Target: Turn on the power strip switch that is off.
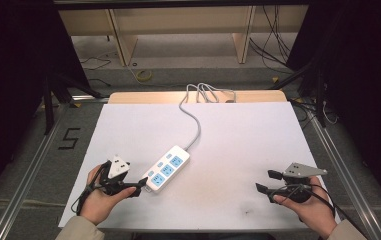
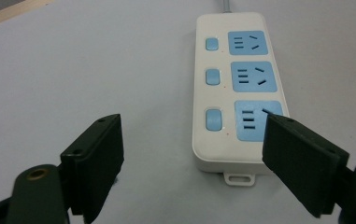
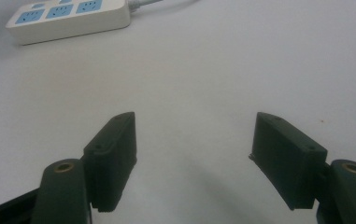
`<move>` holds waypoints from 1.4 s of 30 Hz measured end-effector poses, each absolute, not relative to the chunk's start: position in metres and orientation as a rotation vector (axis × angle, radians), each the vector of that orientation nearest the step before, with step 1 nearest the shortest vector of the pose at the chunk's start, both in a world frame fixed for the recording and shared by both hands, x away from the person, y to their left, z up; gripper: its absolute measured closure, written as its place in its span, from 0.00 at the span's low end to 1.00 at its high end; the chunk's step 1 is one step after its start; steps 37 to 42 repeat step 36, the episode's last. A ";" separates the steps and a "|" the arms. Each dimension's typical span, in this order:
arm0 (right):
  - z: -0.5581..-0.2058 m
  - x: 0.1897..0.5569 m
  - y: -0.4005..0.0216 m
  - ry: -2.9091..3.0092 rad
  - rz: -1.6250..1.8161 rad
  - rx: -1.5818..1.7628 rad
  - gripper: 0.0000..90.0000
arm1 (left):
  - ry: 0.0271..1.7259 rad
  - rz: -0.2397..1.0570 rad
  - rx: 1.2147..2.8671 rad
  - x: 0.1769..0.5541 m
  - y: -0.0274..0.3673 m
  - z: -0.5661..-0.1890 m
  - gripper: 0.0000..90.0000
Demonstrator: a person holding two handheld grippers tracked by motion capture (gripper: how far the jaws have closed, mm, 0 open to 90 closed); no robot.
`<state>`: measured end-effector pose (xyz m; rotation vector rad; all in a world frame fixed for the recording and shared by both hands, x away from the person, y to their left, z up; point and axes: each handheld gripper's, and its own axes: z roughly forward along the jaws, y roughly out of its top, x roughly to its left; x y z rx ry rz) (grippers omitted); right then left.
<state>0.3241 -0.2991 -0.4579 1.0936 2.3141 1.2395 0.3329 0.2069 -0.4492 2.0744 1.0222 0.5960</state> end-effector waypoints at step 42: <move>-0.458 0.326 -0.299 2.316 1.238 1.089 0.33 | 1.034 0.606 2.107 0.329 0.213 -0.456 0.22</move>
